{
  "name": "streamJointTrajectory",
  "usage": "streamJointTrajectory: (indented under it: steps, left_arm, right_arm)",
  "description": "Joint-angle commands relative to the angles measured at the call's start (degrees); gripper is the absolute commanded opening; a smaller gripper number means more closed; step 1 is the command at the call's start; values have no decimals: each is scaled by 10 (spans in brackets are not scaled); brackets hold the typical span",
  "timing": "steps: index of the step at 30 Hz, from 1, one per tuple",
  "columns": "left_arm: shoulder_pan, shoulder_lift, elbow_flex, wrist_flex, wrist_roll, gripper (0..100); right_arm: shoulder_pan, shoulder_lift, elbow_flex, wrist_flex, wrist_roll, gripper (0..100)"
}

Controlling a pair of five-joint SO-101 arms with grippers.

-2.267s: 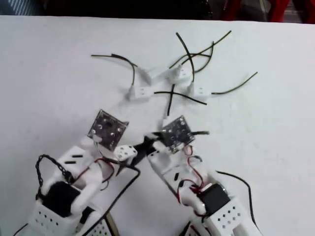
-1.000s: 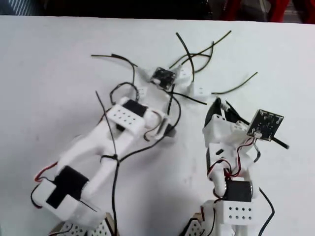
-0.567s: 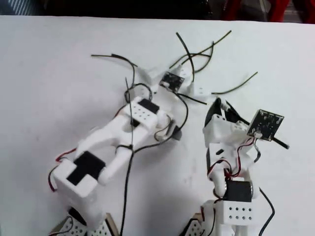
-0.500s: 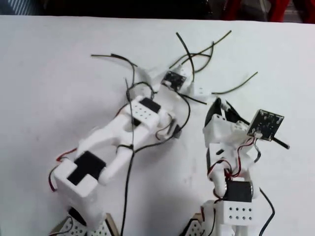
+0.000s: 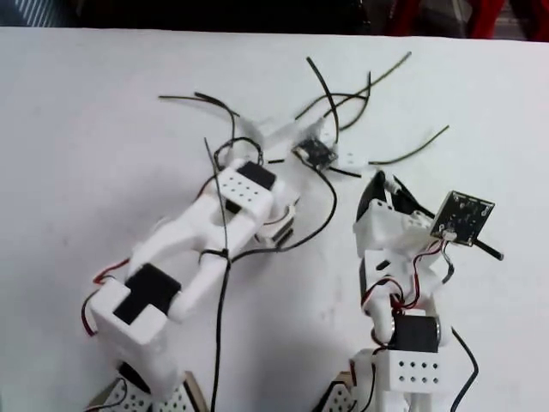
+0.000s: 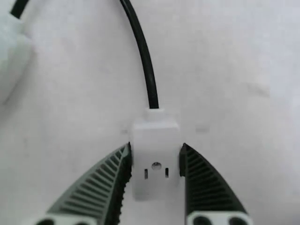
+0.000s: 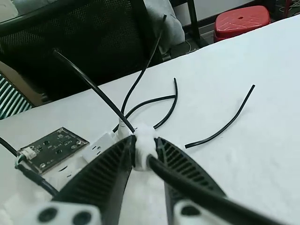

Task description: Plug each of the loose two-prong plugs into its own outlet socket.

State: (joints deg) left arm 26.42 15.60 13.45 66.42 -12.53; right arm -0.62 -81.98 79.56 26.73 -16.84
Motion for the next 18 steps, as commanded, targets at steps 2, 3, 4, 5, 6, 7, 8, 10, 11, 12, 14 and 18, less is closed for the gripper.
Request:
streamJointTrajectory:
  steps: [2, 3, 4, 5, 6, 7, 8, 10, 11, 12, 14, 18]
  left_arm:
    - [-39, -29, 4, 60, -40, 38]
    - [-50, -42, 8, 67, -50, 38]
    - [-62, -59, 14, 72, -61, 38]
    - [-73, -80, 22, 75, -69, 38]
    - [-85, -103, 35, 75, -78, 39]
    - [-95, -129, 47, 75, -87, 41]
    - [-103, -156, 64, 75, -98, 42]
    - [-113, -207, 98, 75, -119, 43]
    - [-114, -228, 114, 75, -127, 48]
    - [-117, -247, 130, 75, -130, 63]
    - [-128, -276, 159, 71, -130, 115]
    - [-163, -291, 178, 71, -130, 238]
  right_arm:
    - [7, -3, -26, -7, 1, 17]
    - [7, -3, -25, -7, 1, 17]
    - [7, -4, -22, -8, 1, 17]
    - [7, -4, -21, -9, 1, 17]
    - [6, -4, -21, -9, 1, 17]
    - [6, -4, -21, -9, 1, 17]
    - [6, -4, -21, -9, 1, 17]
    - [6, -4, -21, -10, 1, 17]
    - [6, -4, -21, -10, 1, 17]
    - [6, -4, -21, -10, 1, 17]
    - [6, -4, -21, -10, 1, 17]
    - [5, -4, -21, -8, 1, 17]
